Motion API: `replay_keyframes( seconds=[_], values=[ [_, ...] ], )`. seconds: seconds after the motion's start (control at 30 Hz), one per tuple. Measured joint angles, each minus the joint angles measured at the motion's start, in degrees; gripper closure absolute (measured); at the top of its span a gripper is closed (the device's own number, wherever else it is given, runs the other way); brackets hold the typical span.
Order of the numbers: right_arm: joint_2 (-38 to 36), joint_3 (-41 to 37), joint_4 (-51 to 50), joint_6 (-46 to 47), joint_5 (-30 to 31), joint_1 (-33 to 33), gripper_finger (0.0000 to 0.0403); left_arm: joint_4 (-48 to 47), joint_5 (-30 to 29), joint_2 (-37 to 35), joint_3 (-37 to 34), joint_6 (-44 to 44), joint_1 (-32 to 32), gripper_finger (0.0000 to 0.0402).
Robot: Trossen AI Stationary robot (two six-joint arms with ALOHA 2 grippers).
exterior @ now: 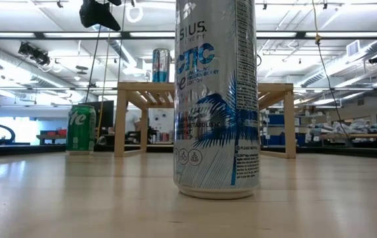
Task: Place canned beverage on shelf
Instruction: Put the blue soda can aligned with the other blue soda can on the shelf
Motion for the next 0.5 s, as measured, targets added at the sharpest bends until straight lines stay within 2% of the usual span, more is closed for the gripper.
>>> replay_keyframes(
  seconds=[0.23, 0.5],
  values=[
    [1.6, 0.0, -0.7, -0.3, 1.9, -1.9, 0.0007, 0.0, -0.1, 0.0, 0.0, 0.1, 0.0, 0.0102],
    [1.8, -2.4, -1.6, -0.2, 1.1, -3.4, 0.0007, 0.0, -0.2, 0.0, 0.0, 0.5, 0.0, 0.0102]
  ],
)
